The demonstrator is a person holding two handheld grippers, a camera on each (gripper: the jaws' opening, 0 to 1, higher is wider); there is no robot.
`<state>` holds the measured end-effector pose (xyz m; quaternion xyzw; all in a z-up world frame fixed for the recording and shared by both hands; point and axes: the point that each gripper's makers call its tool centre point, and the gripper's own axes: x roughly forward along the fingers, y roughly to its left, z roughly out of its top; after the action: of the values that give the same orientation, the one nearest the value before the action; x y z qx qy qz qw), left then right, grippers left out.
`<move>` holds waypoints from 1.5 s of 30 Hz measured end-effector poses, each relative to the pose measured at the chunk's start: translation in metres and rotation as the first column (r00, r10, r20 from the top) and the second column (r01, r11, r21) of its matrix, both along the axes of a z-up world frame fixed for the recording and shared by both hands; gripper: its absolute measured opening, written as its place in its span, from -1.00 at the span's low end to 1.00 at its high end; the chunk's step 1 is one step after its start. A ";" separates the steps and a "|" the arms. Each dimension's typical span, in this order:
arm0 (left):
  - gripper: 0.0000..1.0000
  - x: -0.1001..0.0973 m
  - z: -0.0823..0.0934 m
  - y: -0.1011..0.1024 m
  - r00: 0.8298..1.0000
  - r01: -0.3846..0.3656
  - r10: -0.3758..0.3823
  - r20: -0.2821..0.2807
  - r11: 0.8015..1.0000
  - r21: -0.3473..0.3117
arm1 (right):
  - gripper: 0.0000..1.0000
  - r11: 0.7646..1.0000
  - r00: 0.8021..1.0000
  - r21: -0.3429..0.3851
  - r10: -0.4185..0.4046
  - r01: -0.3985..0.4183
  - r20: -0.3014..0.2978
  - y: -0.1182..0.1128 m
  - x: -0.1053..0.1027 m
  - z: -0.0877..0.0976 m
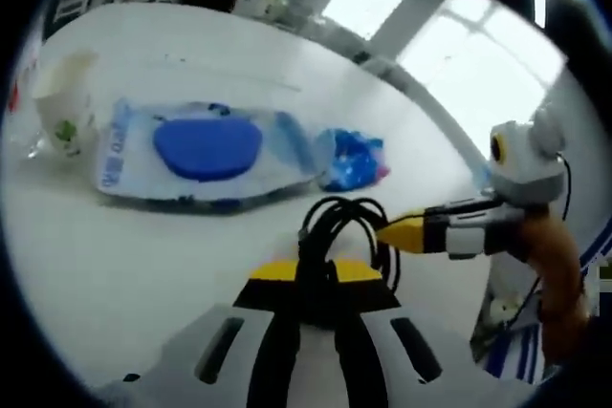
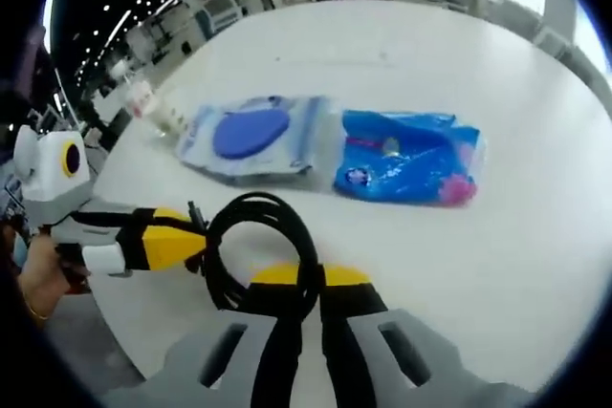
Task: Arrange the tabletop items into an orderly group along one side of the table until the central work area is clear of visible clutter.
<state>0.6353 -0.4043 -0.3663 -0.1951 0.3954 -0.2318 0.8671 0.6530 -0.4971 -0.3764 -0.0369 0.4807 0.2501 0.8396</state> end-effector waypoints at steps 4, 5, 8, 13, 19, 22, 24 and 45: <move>-0.83 0.006 -0.004 0.000 1.000 -0.024 0.024 -0.004 1.000 -0.007 | -0.90 1.000 1.000 -0.007 -0.002 0.002 0.014 0.000 0.006 -0.002; -0.83 0.008 -0.005 0.001 0.999 -0.041 0.041 -0.005 0.999 -0.014 | -0.90 1.000 1.000 -0.009 -0.004 0.004 0.015 0.000 0.007 -0.003; -0.83 0.010 -0.009 0.001 0.998 -0.058 0.058 -0.007 0.998 -0.004 | -0.89 1.000 1.000 -0.030 -0.003 0.004 0.025 0.001 0.010 -0.007; -0.82 0.011 -0.017 0.004 0.997 -0.076 0.076 -0.011 0.997 0.013 | -0.89 0.999 0.998 -0.040 0.012 -0.010 0.053 0.005 0.014 -0.011; -0.82 0.012 -0.022 0.004 0.996 -0.091 0.092 -0.019 0.996 0.011 | -0.88 0.996 0.995 -0.074 0.048 -0.042 0.082 0.006 0.015 -0.016; -0.81 0.013 -0.023 0.003 0.996 -0.087 0.087 -0.011 0.996 0.010 | -0.87 0.994 0.995 -0.092 0.059 -0.051 0.085 0.005 0.014 -0.019; -0.82 0.013 -0.023 0.003 0.997 -0.083 0.083 -0.003 0.996 0.012 | -0.86 0.993 0.995 -0.100 0.066 -0.058 0.080 0.004 0.012 -0.024; -0.05 0.016 -0.001 0.038 0.991 -0.084 0.066 0.119 0.984 0.157 | 0.19 0.999 0.972 0.000 0.038 -0.039 0.231 0.013 0.014 0.021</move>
<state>0.6517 -0.3662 -0.3676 -0.1254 0.3555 -0.1768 0.9092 0.6671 -0.4840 -0.3552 -0.0730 0.3786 0.2616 0.8848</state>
